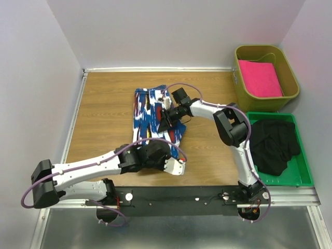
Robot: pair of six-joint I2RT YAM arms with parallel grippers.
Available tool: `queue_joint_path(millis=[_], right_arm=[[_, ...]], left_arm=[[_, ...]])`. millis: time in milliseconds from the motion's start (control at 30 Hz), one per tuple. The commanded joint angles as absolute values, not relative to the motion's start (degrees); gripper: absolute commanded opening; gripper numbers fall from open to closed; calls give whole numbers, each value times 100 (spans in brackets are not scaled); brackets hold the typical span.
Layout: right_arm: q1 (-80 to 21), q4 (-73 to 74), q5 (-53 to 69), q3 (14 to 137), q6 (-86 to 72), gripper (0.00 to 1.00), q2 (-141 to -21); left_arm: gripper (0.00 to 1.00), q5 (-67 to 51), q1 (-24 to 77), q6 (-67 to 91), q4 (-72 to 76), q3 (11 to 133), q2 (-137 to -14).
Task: Fold and stack the mixed laundry pile
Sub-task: Fold the trousers at the center of the board.
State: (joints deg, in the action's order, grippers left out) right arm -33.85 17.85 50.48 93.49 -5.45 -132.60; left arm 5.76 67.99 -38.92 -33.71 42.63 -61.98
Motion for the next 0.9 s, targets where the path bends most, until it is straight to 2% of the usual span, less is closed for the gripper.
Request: queue_joint_path(millis=[0,133,233,367,400,567,667,867], right_arm=[[-4060,3064,4174,8438,307,36,-13167],[-4096,4050,4236,8490,930,37,-12561],[-4026,4797,3956,9103,1467,41,-12375],[-3403,4886,3798,10587,1406,47,-12891],[-3358,4991,3614,11435,1424,50,-13302],[-3349,4843,3410,13173,1188,61,-14430],[-3357,4431,3428,13482,977,63,-14818],[-3471,3516,3533,12965,739,64,-14889]], left_arm=[[0,-790,6908,-3981,-4952,5825,-6257],[0,-1300,6899,-4175,-5738,6993,-6346],[0,-1687,6899,-4184,-6204,7547,-6530],[0,-2091,6899,-4236,-6398,7761,-6671],[0,-2144,6926,-4245,-6407,7743,-6662],[0,-2434,6978,-4219,-6425,7980,-6767],[0,-2574,6996,-4175,-6416,8059,-6838],[0,-2918,7084,-4140,-6434,8033,-6882]])
